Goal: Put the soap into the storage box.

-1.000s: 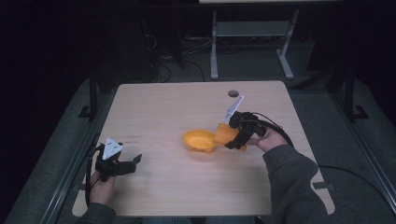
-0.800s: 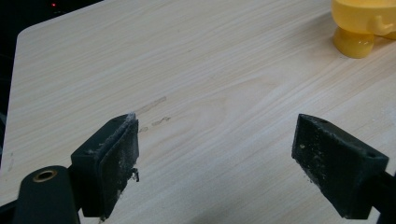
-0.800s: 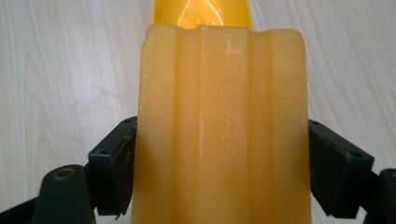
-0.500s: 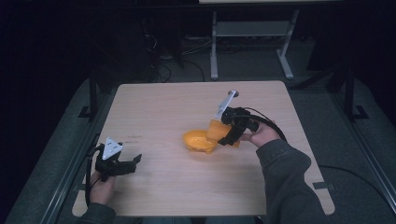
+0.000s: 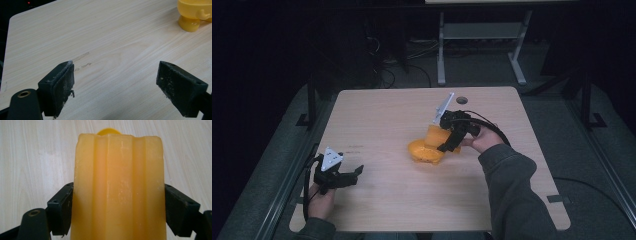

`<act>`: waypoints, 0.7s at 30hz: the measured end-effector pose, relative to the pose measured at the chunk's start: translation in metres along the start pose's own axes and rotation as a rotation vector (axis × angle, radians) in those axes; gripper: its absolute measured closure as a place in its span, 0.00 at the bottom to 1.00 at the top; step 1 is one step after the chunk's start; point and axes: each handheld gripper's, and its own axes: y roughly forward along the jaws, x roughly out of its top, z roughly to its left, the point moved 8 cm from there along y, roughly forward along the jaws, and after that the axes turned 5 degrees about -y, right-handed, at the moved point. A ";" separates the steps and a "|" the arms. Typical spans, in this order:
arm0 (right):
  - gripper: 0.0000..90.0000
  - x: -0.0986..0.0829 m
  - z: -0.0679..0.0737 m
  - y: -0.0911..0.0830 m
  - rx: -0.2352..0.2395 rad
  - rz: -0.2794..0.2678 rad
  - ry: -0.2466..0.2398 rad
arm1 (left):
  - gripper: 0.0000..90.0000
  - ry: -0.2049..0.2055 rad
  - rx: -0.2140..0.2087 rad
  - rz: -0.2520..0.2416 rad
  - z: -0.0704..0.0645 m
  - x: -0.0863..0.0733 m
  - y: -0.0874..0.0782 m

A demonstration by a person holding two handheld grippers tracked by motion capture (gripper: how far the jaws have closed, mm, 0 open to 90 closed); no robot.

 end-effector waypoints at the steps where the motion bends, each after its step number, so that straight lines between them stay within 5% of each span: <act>1: 0.23 0.001 0.000 0.000 0.006 -0.007 0.001 | 0.16 0.001 0.000 0.001 0.000 0.000 0.000; 21: 0.23 0.018 -0.003 0.009 0.021 -0.001 -0.021 | 0.16 0.000 0.000 0.000 0.001 0.000 0.000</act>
